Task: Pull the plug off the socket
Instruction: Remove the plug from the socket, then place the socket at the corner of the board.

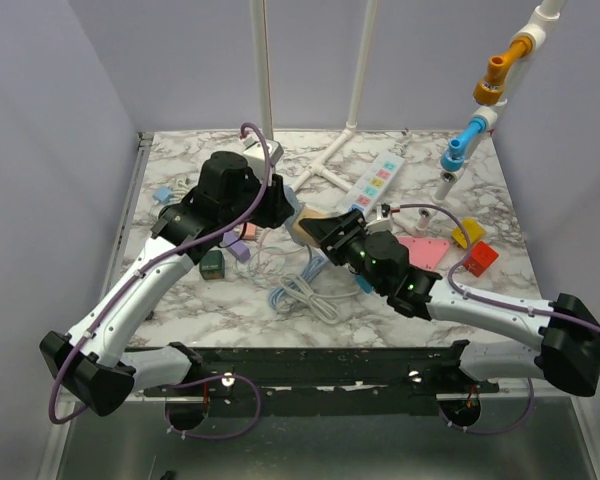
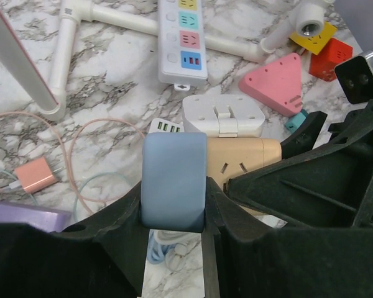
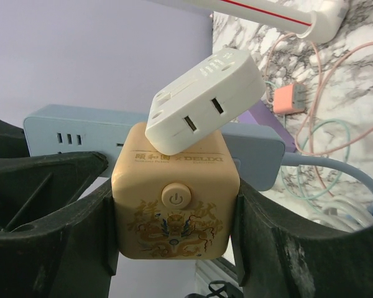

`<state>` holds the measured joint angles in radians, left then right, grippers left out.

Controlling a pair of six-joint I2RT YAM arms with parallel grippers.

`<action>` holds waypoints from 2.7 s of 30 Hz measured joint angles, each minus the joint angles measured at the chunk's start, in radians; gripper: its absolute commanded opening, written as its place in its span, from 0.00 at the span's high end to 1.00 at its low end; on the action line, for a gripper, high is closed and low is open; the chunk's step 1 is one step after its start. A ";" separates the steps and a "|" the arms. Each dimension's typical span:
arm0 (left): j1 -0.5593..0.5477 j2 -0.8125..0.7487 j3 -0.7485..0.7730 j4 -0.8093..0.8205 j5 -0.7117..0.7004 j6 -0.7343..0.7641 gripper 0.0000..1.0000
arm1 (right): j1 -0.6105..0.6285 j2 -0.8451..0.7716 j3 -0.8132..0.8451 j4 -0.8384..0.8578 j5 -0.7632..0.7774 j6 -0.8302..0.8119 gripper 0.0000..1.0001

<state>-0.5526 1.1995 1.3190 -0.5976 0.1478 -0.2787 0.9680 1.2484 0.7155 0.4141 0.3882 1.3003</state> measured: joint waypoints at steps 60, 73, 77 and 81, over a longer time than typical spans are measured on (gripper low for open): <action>0.140 -0.243 -0.076 -0.349 0.723 0.649 0.01 | 0.032 -0.267 0.127 -0.619 -0.512 -1.336 0.91; 0.153 -0.044 0.108 -0.531 0.961 0.922 0.02 | 0.120 -0.156 0.342 -0.681 -0.628 -1.612 0.99; 0.154 0.022 0.179 -0.563 0.994 0.965 0.01 | 0.153 -0.129 0.359 -0.735 -0.616 -1.659 0.99; 0.153 0.040 0.179 -0.611 1.026 1.008 0.02 | 0.161 -0.123 0.359 -0.768 -0.592 -1.678 0.99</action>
<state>-0.3996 1.2396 1.4975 -1.2083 1.1736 0.7292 1.1290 1.1255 1.0748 -0.3538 -0.2039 -0.3782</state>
